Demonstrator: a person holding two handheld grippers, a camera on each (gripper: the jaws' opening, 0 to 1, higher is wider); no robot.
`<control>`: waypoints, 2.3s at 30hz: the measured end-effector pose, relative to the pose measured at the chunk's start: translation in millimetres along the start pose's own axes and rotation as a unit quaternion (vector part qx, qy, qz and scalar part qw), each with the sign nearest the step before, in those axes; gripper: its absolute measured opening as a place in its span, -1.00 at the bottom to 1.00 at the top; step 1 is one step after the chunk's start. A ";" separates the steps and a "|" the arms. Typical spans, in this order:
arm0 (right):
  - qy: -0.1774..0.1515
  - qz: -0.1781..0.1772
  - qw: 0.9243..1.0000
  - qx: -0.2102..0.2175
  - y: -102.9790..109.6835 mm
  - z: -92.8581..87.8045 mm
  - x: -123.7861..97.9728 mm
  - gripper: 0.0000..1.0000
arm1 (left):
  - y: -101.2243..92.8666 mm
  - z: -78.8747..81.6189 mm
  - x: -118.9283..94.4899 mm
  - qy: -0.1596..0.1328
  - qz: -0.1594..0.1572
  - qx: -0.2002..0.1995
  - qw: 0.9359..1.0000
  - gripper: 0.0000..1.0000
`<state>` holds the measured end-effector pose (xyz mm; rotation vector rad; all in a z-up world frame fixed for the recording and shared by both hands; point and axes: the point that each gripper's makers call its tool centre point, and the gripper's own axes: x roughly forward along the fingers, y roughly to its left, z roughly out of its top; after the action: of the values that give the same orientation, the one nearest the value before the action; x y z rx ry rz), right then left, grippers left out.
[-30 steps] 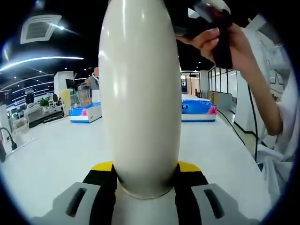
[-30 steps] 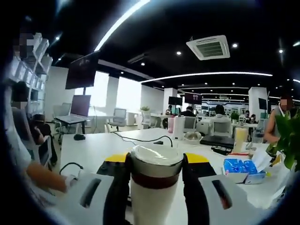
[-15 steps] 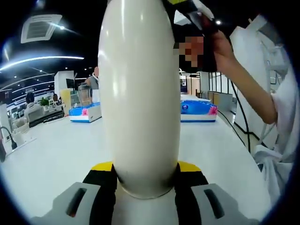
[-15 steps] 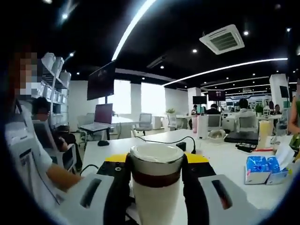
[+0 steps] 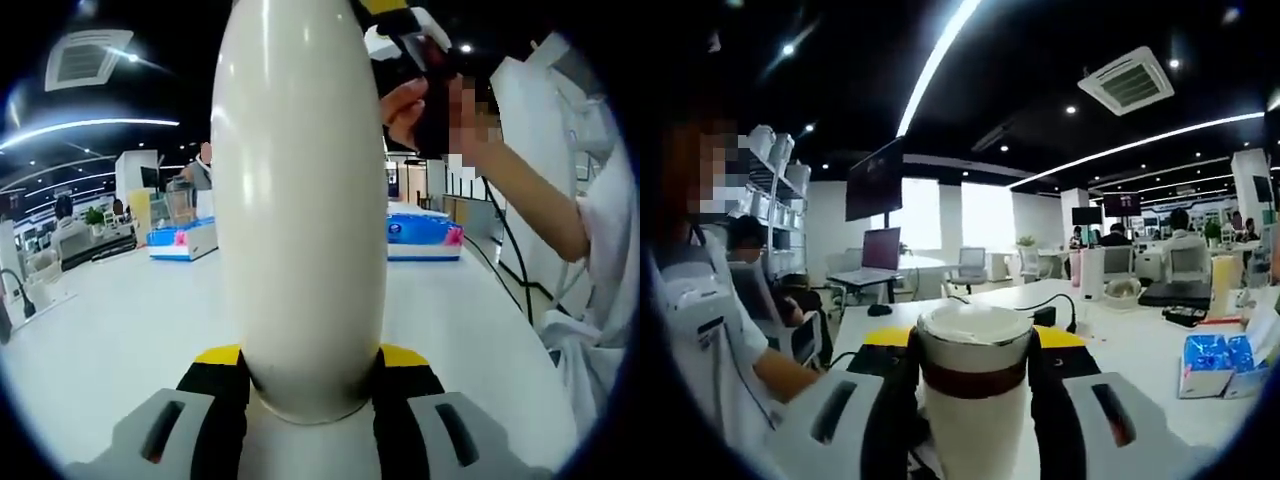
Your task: Grasp the water cup twist off the cup lid place the cup lid on the table
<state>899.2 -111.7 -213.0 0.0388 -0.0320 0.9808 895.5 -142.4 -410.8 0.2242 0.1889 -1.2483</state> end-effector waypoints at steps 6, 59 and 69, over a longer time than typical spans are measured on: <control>0.005 -0.006 1.000 -0.007 -0.2 -1.1 -0.2 -0.09 | -0.4 -0.4 -0.3 0.000 0.000 -0.003 1.000 0.00; 0.041 -0.025 0.998 -0.030 0.5 -6.3 -4.3 -0.08 | 5.7 39.5 -1.9 -0.098 -0.009 -0.049 0.994 0.05; 0.060 -0.129 0.989 -0.049 -1.6 -5.3 -15.9 0.47 | 4.4 39.3 -2.0 -0.098 -0.008 -0.040 0.994 0.04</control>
<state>891.7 -125.6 -219.0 -0.1045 0.0356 0.7208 899.9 -149.9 -372.2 0.0314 0.0711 -1.2686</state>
